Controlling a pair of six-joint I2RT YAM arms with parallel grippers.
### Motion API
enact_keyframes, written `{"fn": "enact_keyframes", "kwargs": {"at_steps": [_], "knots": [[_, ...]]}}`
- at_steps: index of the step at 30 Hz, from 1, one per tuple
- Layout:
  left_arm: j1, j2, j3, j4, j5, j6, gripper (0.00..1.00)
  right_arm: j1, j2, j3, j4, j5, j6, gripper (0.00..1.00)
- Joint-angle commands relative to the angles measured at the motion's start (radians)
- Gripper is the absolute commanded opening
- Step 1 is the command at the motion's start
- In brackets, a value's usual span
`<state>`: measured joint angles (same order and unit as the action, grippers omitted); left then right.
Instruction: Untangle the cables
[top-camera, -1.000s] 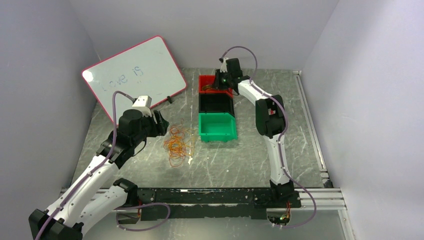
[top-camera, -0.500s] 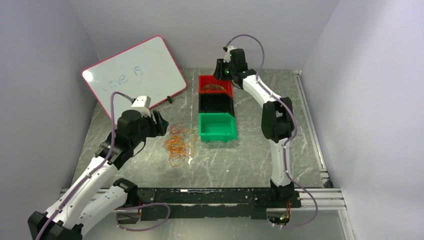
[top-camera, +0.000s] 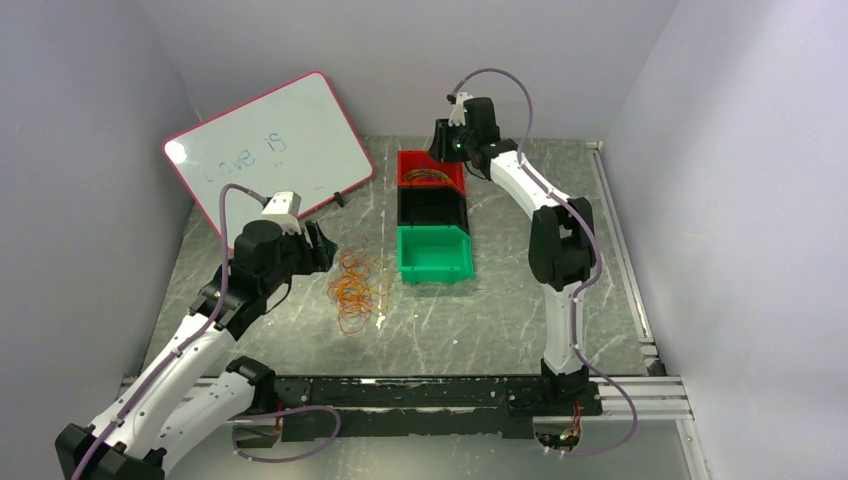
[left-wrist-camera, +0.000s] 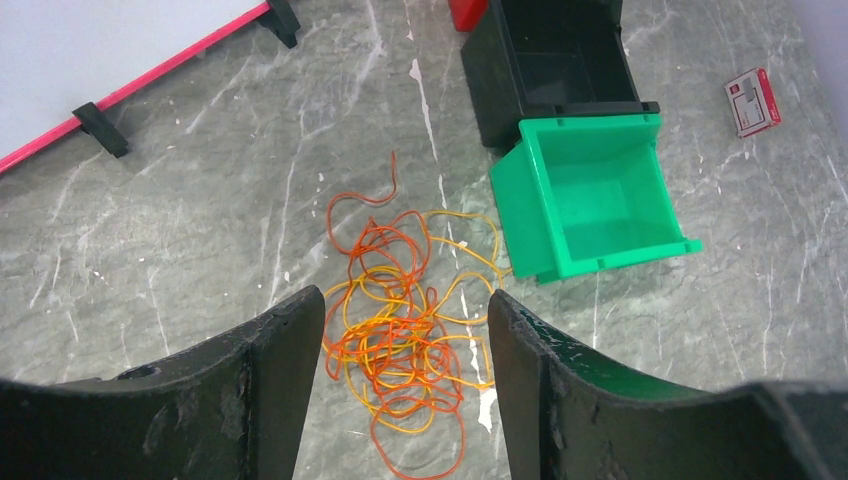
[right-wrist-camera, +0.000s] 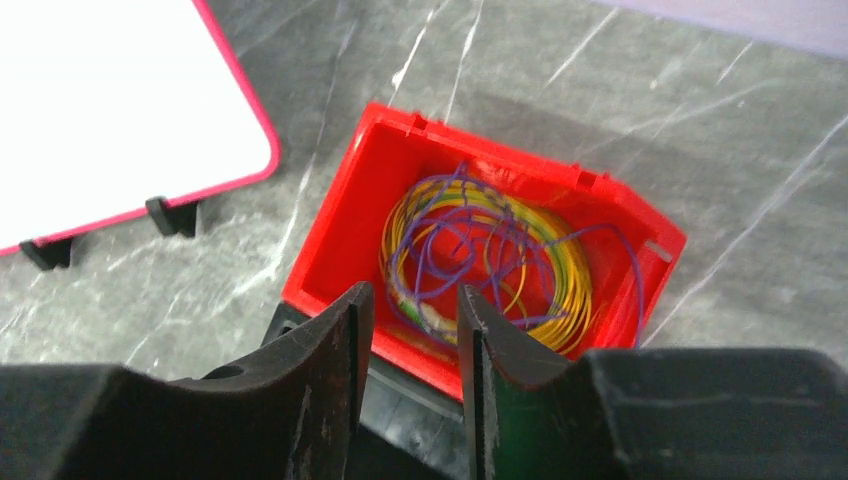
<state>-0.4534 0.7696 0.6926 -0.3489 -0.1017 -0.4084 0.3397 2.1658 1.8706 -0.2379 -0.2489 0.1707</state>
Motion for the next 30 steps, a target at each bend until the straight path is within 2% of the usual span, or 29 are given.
{"fn": "enact_keyframes", "kwargs": {"at_steps": [1, 7, 10, 18, 23, 30], "knots": [[-0.004, 0.001, -0.007, 0.004, 0.028, -0.015, 0.66, 0.006, -0.110, -0.080, 0.013, -0.084, 0.002, 0.39], [-0.004, 0.020, -0.025, 0.028, 0.062, -0.035, 0.67, 0.060, -0.311, -0.294, 0.086, -0.061, 0.044, 0.39], [-0.004, 0.027, -0.042, 0.044, 0.079, -0.056, 0.67, 0.117, -0.423, -0.401, 0.095, 0.000, 0.040, 0.39], [-0.004, 0.045, -0.073, 0.083, 0.122, -0.111, 0.65, 0.319, -0.602, -0.584, -0.032, 0.017, -0.106, 0.39], [-0.004, -0.009, -0.073, 0.037, 0.049, -0.137, 0.65, 0.393, -0.622, -0.643, -0.060, -0.059, -0.141, 0.38], [-0.004, -0.085, -0.052, -0.041, -0.017, -0.149, 0.66, 0.465, -0.508, -0.617, -0.061, -0.069, -0.165, 0.38]]}}
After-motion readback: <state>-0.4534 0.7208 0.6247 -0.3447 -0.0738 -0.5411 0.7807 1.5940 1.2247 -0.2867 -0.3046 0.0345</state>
